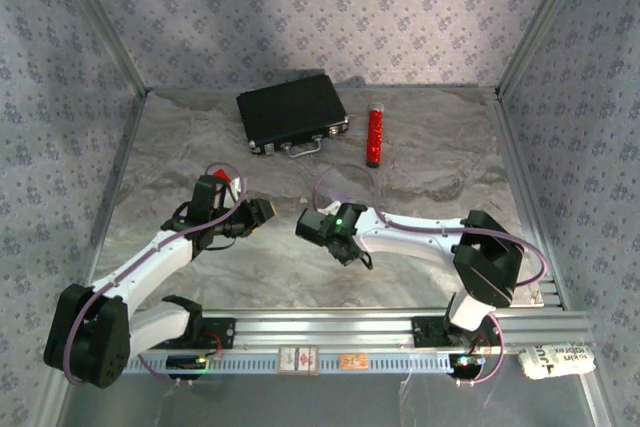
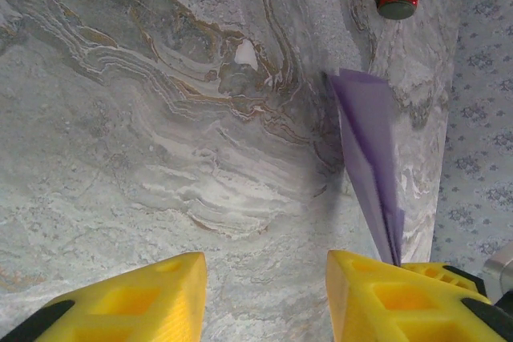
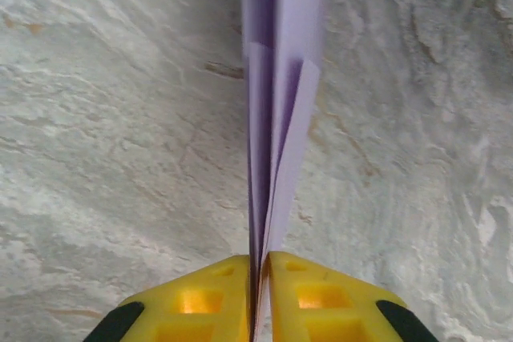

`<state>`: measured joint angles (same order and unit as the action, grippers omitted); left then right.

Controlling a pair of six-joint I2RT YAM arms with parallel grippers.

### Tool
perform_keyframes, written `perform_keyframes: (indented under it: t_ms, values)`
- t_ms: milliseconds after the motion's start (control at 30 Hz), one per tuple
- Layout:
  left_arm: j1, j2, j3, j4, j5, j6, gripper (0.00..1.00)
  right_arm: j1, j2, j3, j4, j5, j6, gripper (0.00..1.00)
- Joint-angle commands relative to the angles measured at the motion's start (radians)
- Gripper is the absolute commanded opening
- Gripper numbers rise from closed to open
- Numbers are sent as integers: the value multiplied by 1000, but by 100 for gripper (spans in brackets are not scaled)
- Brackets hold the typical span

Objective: Fold a paper plane with a square sheet of paper (pick it up from the middle)
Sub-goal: Turn over the paper at the center of the table, then fold the wing for the fifth time at the center of the table.

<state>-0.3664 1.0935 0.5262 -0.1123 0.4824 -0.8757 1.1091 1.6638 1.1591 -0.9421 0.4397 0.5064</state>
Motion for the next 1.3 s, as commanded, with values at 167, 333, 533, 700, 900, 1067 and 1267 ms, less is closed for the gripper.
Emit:
perform_keyframes:
  t_ms: [167, 333, 533, 700, 900, 1067, 1267]
  values:
    - [12, 28, 1, 13, 9, -4, 43, -20, -45, -26, 165, -179, -34, 33]
    - [12, 72, 15, 45, 36, -5, 43, -161, -175, -184, 410, -394, -19, 33]
    - [11, 122, 30, 82, 66, -17, 41, -382, -201, -356, 645, -698, 20, 14]
    - [10, 154, 32, 116, 86, -35, 40, -462, -151, -401, 736, -788, 56, 9]
    - [8, 179, 35, 122, 114, -43, 39, -481, -62, -394, 759, -808, 114, 10]
    - [4, 170, 34, 127, 120, -61, 38, -468, -13, -405, 769, -797, 246, 10]
    - [-30, 137, 11, 166, 107, -108, 38, -402, -56, -494, 893, -695, 521, 11]
